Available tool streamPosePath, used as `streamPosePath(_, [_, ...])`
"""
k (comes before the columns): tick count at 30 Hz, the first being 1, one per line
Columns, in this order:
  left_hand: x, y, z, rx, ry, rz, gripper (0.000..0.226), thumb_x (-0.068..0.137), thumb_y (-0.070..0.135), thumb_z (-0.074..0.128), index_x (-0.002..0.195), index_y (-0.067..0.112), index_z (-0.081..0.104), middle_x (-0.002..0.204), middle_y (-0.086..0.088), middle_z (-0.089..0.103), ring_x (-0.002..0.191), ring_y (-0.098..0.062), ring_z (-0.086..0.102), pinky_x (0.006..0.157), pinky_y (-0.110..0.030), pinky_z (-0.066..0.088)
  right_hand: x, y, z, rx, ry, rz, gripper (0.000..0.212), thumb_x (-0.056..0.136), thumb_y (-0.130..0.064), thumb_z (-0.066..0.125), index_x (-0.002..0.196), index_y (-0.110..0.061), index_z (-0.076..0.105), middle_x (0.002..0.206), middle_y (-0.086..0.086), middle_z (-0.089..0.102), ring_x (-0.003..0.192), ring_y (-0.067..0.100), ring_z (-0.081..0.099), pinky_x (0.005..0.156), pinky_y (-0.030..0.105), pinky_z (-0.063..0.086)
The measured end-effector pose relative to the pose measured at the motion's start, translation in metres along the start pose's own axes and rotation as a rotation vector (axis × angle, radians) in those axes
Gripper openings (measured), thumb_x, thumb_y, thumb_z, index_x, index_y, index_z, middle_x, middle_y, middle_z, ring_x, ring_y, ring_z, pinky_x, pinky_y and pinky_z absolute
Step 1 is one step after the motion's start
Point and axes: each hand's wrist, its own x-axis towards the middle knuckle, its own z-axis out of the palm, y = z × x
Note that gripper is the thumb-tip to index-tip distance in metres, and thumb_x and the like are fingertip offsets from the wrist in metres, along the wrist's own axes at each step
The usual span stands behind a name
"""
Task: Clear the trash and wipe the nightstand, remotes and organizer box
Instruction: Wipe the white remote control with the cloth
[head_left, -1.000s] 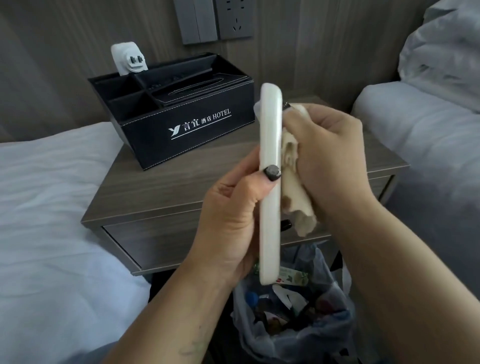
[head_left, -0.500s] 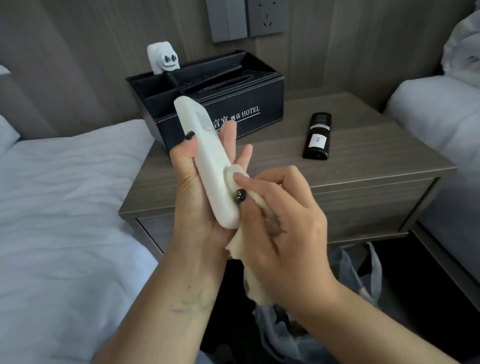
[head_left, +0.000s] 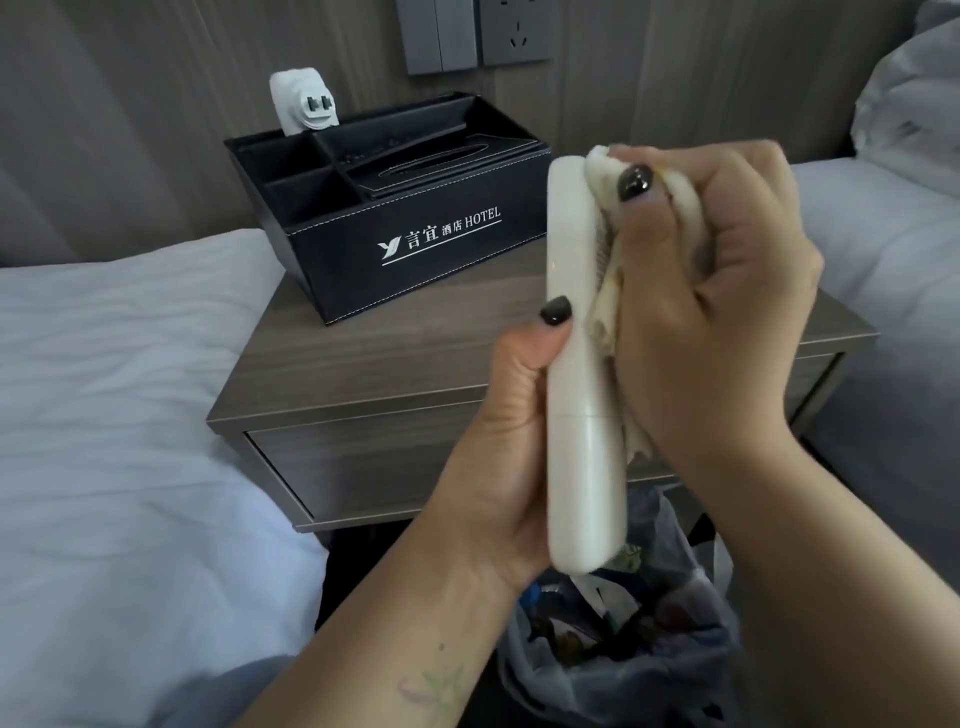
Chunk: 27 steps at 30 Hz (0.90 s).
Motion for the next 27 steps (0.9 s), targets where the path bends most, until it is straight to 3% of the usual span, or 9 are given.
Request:
streamPosePath(3, [0.000, 0.000, 0.006, -0.076, -0.006, -0.001, 0.035, 0.071, 0.048, 0.063, 0.088, 0.020, 0.077, 0.080, 0.001, 0.071, 0.070, -0.010, 0.067, 0.062, -0.021, 0.055, -0.004, 0.000, 0.002, 0.041, -0.054, 0.050, 0.014, 0.092, -0.006, 0.055, 0.096, -0.012, 0.067, 0.097, 0.008, 0.063, 0.085, -0.002, 0.055, 0.077, 0.010, 0.042])
streamPosePath(9, [0.003, 0.028, -0.008, -0.271, 0.253, 0.037, 0.038, 0.081, 0.040, 0.064, 0.106, 0.011, 0.069, 0.097, 0.001, 0.073, 0.084, -0.011, 0.072, 0.069, -0.025, 0.058, -0.058, -0.008, 0.009, 0.250, -0.358, 0.064, 0.020, 0.089, -0.005, 0.054, 0.102, -0.001, 0.069, 0.095, 0.008, 0.056, 0.087, 0.006, 0.057, 0.074, 0.017, 0.046])
streamPosePath(12, [0.000, 0.034, -0.006, -0.241, 0.425, 0.021, 0.049, 0.082, 0.050, 0.066, 0.123, 0.025, 0.065, 0.109, 0.016, 0.072, 0.100, -0.005, 0.068, 0.082, -0.026, 0.053, -0.074, -0.008, 0.001, 0.285, -0.371, 0.009, 0.021, 0.088, -0.002, 0.055, 0.103, 0.004, 0.068, 0.095, 0.008, 0.056, 0.087, 0.009, 0.057, 0.075, 0.019, 0.046])
streamPosePath(15, [0.000, 0.035, -0.001, -0.225, 0.539, 0.125, 0.039, 0.083, 0.039, 0.070, 0.119, 0.022, 0.066, 0.094, 0.012, 0.074, 0.084, -0.002, 0.071, 0.068, -0.022, 0.054, -0.074, -0.005, -0.011, 0.179, -0.334, -0.132, 0.020, 0.085, -0.001, 0.058, 0.102, 0.004, 0.068, 0.096, 0.011, 0.054, 0.089, 0.005, 0.054, 0.079, 0.015, 0.044])
streamPosePath(17, [0.001, 0.037, 0.001, -0.204, 0.566, 0.160, 0.031, 0.084, 0.030, 0.072, 0.111, 0.017, 0.066, 0.083, 0.006, 0.073, 0.068, -0.002, 0.071, 0.056, -0.018, 0.054, -0.070, -0.001, -0.018, 0.084, -0.319, -0.241, 0.021, 0.084, 0.001, 0.060, 0.103, 0.003, 0.068, 0.094, 0.014, 0.055, 0.086, 0.008, 0.054, 0.077, 0.014, 0.044])
streamPosePath(19, [0.000, 0.037, 0.002, -0.146, 0.543, 0.176, 0.028, 0.085, 0.026, 0.070, 0.110, 0.015, 0.064, 0.075, 0.004, 0.073, 0.067, -0.005, 0.072, 0.053, -0.019, 0.055, -0.066, 0.004, -0.023, 0.001, -0.329, -0.310, 0.021, 0.084, 0.004, 0.060, 0.103, 0.004, 0.069, 0.093, 0.016, 0.055, 0.083, 0.012, 0.054, 0.074, 0.017, 0.046])
streamPosePath(23, [-0.004, 0.037, 0.003, -0.057, 0.432, 0.183, 0.034, 0.098, 0.041, 0.050, 0.119, 0.016, 0.058, 0.098, -0.003, 0.075, 0.096, -0.018, 0.073, 0.074, -0.035, 0.059, -0.058, 0.016, -0.022, -0.093, -0.345, -0.236, 0.020, 0.084, 0.007, 0.061, 0.102, 0.005, 0.069, 0.096, 0.013, 0.055, 0.087, 0.008, 0.053, 0.077, 0.012, 0.045])
streamPosePath(25, [-0.004, 0.040, 0.003, -0.057, 0.417, 0.161, 0.050, 0.099, 0.054, 0.034, 0.123, 0.018, 0.059, 0.108, -0.007, 0.073, 0.098, -0.018, 0.071, 0.082, -0.035, 0.055, -0.059, 0.017, -0.020, -0.090, -0.373, -0.197, 0.020, 0.084, 0.006, 0.061, 0.102, 0.005, 0.069, 0.096, 0.014, 0.057, 0.086, 0.008, 0.053, 0.076, 0.012, 0.044])
streamPosePath(27, [-0.003, 0.041, 0.001, -0.057, 0.438, 0.143, 0.055, 0.100, 0.056, 0.028, 0.118, 0.018, 0.063, 0.103, -0.006, 0.071, 0.092, -0.017, 0.070, 0.080, -0.033, 0.052, -0.064, 0.013, -0.018, -0.071, -0.397, -0.214, 0.021, 0.082, 0.008, 0.061, 0.101, 0.005, 0.069, 0.096, 0.015, 0.058, 0.085, 0.011, 0.055, 0.074, 0.016, 0.046])
